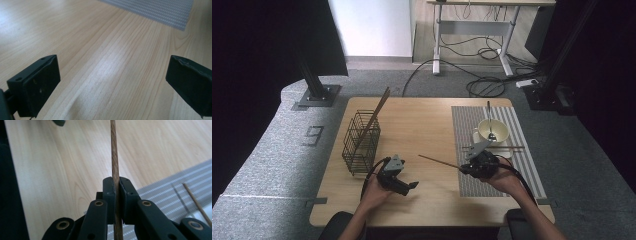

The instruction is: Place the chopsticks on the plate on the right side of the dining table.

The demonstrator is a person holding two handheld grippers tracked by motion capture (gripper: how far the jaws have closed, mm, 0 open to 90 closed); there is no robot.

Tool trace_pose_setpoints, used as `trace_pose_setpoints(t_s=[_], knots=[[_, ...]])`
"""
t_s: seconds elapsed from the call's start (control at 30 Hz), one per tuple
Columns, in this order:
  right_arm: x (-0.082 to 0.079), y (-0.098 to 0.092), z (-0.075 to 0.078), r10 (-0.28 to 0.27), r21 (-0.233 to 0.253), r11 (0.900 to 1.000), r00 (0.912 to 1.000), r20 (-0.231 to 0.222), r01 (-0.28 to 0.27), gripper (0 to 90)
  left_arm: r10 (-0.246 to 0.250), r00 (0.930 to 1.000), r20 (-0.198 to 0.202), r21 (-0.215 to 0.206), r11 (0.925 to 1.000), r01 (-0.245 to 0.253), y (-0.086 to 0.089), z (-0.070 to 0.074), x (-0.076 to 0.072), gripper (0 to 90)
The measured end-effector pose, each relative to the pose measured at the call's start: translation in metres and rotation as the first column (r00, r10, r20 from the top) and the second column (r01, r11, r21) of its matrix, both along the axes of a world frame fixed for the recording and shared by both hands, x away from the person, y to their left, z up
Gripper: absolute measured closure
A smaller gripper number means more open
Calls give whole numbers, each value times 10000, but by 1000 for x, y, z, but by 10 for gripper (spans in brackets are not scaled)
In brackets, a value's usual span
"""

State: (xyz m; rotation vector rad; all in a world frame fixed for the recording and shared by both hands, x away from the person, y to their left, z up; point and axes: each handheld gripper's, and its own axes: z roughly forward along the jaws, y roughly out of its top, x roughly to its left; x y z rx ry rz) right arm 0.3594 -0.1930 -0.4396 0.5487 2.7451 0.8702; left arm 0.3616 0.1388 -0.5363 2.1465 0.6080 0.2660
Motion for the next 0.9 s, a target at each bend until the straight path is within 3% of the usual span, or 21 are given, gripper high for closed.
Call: trace_pose_setpoints(t_s=[0.37, 0.6, 0.9], knots=[[12, -35, -2, -1291, 112, 9916, 9915, 172, 1289, 830, 29, 9995, -318, 811, 9967, -3, -4, -10, 3, 0], [22, -60, -9, -2176, 151, 9760, 9758, 205, 2173, 831, -184, 9987, -471, 1303, 9912, 244, -10, -17, 4, 0], [36, -89, -21, -3200, 16, 9474, 9471, 237, 3200, 831, -467, 9978, -463, 1931, 9797, 548, -16, -21, 3, 0]])
